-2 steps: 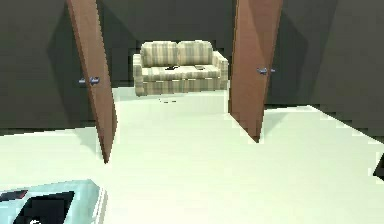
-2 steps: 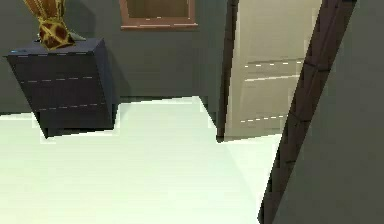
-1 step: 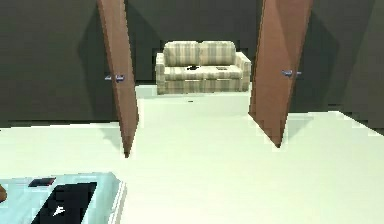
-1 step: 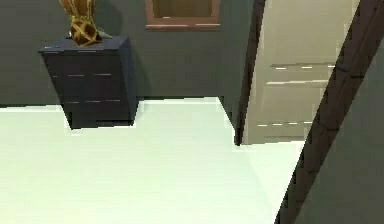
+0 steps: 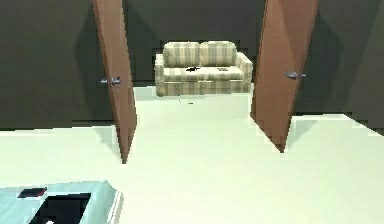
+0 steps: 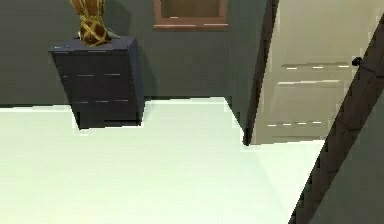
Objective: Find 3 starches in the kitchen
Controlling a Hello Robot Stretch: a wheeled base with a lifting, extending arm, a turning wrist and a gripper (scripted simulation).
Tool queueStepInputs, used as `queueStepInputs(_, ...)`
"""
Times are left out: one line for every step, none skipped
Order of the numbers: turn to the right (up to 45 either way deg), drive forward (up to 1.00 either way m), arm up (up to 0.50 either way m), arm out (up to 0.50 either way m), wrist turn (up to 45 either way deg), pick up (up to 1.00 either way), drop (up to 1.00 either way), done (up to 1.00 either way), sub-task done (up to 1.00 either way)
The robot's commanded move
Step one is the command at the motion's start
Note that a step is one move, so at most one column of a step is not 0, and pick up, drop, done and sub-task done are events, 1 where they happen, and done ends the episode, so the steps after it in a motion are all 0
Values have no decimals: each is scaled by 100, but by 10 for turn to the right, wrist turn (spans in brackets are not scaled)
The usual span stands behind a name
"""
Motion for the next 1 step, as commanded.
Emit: queueStepInputs(30, 0, 0, 0, 0, 0, 0, 0, 0)
